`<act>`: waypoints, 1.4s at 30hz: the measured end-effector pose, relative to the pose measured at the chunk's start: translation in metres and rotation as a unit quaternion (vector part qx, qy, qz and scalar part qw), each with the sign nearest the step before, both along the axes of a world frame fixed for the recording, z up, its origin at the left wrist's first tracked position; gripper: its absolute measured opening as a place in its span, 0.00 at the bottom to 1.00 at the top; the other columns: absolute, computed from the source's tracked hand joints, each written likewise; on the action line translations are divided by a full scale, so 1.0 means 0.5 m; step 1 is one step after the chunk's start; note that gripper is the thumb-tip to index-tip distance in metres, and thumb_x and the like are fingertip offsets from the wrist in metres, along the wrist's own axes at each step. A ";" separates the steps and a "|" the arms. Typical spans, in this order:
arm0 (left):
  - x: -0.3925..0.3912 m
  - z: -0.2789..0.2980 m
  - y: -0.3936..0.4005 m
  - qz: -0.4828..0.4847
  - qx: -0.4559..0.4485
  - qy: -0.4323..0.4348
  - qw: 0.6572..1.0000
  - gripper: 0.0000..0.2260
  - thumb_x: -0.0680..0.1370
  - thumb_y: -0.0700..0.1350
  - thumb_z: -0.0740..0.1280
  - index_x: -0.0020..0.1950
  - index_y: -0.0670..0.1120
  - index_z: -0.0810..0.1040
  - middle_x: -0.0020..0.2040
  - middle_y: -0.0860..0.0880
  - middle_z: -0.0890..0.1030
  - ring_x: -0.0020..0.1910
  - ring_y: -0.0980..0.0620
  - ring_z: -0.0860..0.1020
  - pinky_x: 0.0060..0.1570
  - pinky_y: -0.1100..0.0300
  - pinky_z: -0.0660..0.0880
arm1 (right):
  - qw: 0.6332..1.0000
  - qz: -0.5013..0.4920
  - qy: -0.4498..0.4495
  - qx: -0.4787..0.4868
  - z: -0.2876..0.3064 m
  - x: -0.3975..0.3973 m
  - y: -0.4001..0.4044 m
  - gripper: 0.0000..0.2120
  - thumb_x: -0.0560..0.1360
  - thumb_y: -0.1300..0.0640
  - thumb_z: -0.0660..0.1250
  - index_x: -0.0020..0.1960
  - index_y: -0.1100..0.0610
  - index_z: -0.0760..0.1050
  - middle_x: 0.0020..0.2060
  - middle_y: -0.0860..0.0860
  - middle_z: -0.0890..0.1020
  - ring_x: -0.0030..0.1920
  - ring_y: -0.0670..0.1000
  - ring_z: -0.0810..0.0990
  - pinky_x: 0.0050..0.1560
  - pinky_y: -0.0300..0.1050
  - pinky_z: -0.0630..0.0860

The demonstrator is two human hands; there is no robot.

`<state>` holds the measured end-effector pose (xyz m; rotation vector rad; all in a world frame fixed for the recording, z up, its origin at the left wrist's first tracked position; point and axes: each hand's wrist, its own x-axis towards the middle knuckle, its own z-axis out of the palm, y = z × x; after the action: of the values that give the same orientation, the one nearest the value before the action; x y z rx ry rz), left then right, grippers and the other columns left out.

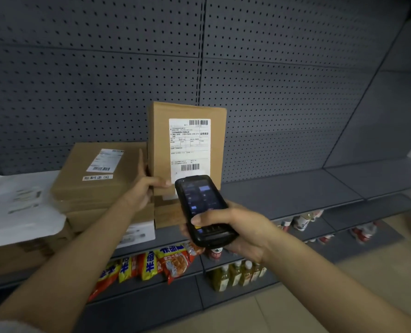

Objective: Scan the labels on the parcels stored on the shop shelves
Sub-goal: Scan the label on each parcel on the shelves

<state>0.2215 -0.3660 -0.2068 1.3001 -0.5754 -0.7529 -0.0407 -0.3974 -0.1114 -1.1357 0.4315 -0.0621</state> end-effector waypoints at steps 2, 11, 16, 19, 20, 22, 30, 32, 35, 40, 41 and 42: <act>-0.005 -0.001 0.013 -0.017 0.002 -0.011 1.000 0.61 0.54 0.32 0.75 0.79 0.57 0.48 0.72 0.40 0.70 0.59 0.42 0.79 0.57 0.48 0.77 | 1.000 -0.011 -0.006 -0.007 -0.002 -0.013 0.020 0.16 0.71 0.74 0.67 0.56 0.62 0.75 0.44 0.62 0.82 0.46 0.59 0.82 0.37 0.43 0.81; -0.036 -0.007 0.047 -0.012 -0.003 -0.015 1.000 0.62 0.52 0.35 0.76 0.78 0.61 0.48 0.74 0.47 0.68 0.66 0.45 0.74 0.64 0.46 0.73 | 0.999 -0.020 -0.015 0.021 -0.008 -0.063 0.047 0.15 0.71 0.73 0.66 0.55 0.62 0.74 0.43 0.62 0.83 0.43 0.57 0.84 0.39 0.44 0.81; -0.062 -0.002 0.049 -0.016 -0.003 -0.023 1.000 0.58 0.58 0.31 0.70 0.79 0.59 0.45 0.70 0.54 0.69 0.59 0.55 0.75 0.55 0.56 0.75 | 1.000 -0.023 -0.018 0.009 0.001 -0.088 0.055 0.14 0.71 0.73 0.65 0.54 0.62 0.75 0.43 0.62 0.83 0.41 0.56 0.84 0.37 0.43 0.81; -0.076 0.000 0.053 -0.032 0.001 -0.039 0.999 0.62 0.52 0.34 0.75 0.78 0.59 0.45 0.62 0.60 0.72 0.58 0.57 0.74 0.56 0.55 0.74 | 1.000 -0.018 -0.019 0.016 0.003 -0.099 0.058 0.14 0.71 0.73 0.66 0.55 0.62 0.75 0.43 0.63 0.83 0.42 0.57 0.84 0.39 0.44 0.81; -0.080 0.000 0.053 -0.036 0.001 -0.041 0.999 0.63 0.51 0.36 0.75 0.78 0.59 0.45 0.62 0.60 0.71 0.59 0.57 0.74 0.58 0.54 0.74 | 1.000 -0.018 -0.019 0.017 0.003 -0.101 0.058 0.15 0.71 0.73 0.67 0.55 0.62 0.74 0.43 0.63 0.83 0.42 0.57 0.84 0.40 0.44 0.81; -0.085 -0.004 0.053 -0.037 -0.002 -0.035 0.999 0.62 0.51 0.36 0.76 0.78 0.60 0.46 0.64 0.58 0.71 0.61 0.55 0.74 0.61 0.52 0.73 | 0.999 -0.022 -0.022 0.020 0.003 -0.104 0.058 0.16 0.69 0.72 0.68 0.55 0.63 0.74 0.43 0.63 0.83 0.42 0.57 0.84 0.39 0.44 0.81; -0.091 -0.005 0.042 -0.035 -0.010 -0.028 0.999 0.59 0.55 0.33 0.74 0.78 0.60 0.49 0.71 0.50 0.71 0.66 0.47 0.73 0.67 0.46 0.69 | 0.998 -0.027 -0.025 0.045 0.005 -0.110 0.051 0.12 0.71 0.73 0.64 0.52 0.63 0.76 0.43 0.62 0.83 0.40 0.56 0.84 0.33 0.42 0.79; -0.092 -0.006 0.038 -0.033 -0.012 -0.030 0.999 0.58 0.56 0.32 0.73 0.78 0.59 0.47 0.70 0.50 0.72 0.66 0.46 0.74 0.66 0.47 0.70 | 0.998 -0.026 -0.023 0.044 0.007 -0.110 0.049 0.11 0.72 0.74 0.63 0.51 0.63 0.76 0.42 0.62 0.83 0.40 0.56 0.84 0.33 0.42 0.79; -0.090 -0.004 0.031 -0.031 -0.011 -0.026 0.999 0.59 0.55 0.33 0.74 0.78 0.60 0.47 0.71 0.50 0.71 0.67 0.45 0.73 0.67 0.47 0.69 | 0.999 -0.024 -0.022 0.042 0.008 -0.109 0.045 0.11 0.72 0.73 0.64 0.52 0.63 0.76 0.43 0.62 0.83 0.41 0.56 0.84 0.33 0.42 0.79; -0.085 -0.006 0.027 -0.033 -0.002 -0.038 0.999 0.60 0.53 0.37 0.76 0.78 0.59 0.49 0.65 0.48 0.77 0.63 0.45 0.76 0.66 0.43 0.70 | 0.998 -0.027 -0.024 0.043 0.006 -0.108 0.034 0.15 0.69 0.72 0.68 0.55 0.63 0.75 0.43 0.62 0.83 0.42 0.57 0.85 0.37 0.43 0.81; -0.085 -0.006 0.025 -0.030 -0.003 -0.037 0.999 0.60 0.54 0.35 0.76 0.78 0.59 0.49 0.63 0.51 0.78 0.62 0.48 0.77 0.65 0.45 0.71 | 0.998 -0.030 -0.025 0.045 0.005 -0.107 0.031 0.17 0.68 0.71 0.68 0.56 0.63 0.75 0.43 0.62 0.84 0.42 0.57 0.85 0.37 0.44 0.81; -0.084 -0.006 0.023 -0.028 -0.005 -0.036 0.999 0.58 0.56 0.33 0.74 0.78 0.59 0.48 0.62 0.55 0.77 0.61 0.50 0.77 0.65 0.46 0.72 | 0.998 -0.032 -0.027 0.047 0.005 -0.107 0.029 0.18 0.67 0.71 0.68 0.56 0.63 0.74 0.43 0.62 0.84 0.42 0.57 0.85 0.38 0.44 0.81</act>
<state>0.1794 -0.3543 -0.2099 1.3113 -0.6753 -0.7499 -0.0942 -0.3832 -0.1089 -1.0256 0.4182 -0.1267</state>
